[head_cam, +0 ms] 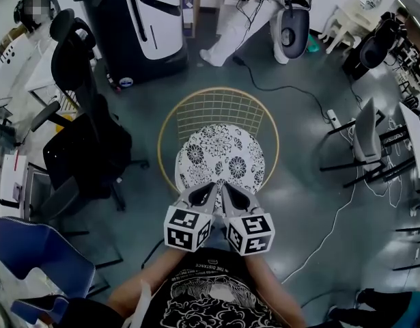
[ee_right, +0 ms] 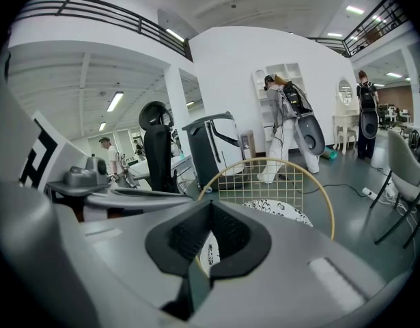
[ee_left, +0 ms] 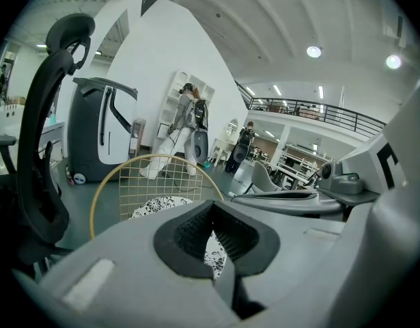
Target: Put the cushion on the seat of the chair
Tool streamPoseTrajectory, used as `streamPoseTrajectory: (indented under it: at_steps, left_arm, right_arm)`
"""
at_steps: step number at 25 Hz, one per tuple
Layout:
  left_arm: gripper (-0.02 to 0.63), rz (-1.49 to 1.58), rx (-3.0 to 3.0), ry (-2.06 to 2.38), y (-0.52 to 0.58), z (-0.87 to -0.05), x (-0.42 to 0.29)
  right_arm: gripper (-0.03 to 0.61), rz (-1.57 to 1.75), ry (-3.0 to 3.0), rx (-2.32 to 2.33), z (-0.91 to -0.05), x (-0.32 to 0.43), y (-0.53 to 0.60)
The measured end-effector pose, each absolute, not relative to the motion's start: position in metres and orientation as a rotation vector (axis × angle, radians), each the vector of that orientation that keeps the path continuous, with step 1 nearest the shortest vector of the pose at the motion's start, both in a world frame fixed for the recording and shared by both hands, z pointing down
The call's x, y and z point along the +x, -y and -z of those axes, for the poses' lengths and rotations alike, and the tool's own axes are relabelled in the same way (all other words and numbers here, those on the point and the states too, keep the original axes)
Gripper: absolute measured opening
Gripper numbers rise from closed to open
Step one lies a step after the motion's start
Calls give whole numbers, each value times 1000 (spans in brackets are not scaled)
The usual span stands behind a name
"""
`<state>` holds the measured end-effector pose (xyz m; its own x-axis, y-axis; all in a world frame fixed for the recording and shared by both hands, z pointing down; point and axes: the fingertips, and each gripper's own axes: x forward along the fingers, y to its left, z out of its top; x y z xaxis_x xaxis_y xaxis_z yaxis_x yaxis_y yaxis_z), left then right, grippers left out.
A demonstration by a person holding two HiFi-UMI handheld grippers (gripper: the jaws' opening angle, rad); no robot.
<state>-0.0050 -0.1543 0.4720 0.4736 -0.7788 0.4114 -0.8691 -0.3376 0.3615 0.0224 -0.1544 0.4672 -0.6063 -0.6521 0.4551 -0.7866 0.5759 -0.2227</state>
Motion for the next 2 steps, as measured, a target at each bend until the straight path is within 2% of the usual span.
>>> streamPoseTrajectory:
  at_steps: [2]
  left_arm:
    - [-5,-221,2189,1360,155,-471,-5]
  right_arm:
    - [-2,-586,2485,1175,-467,22,154]
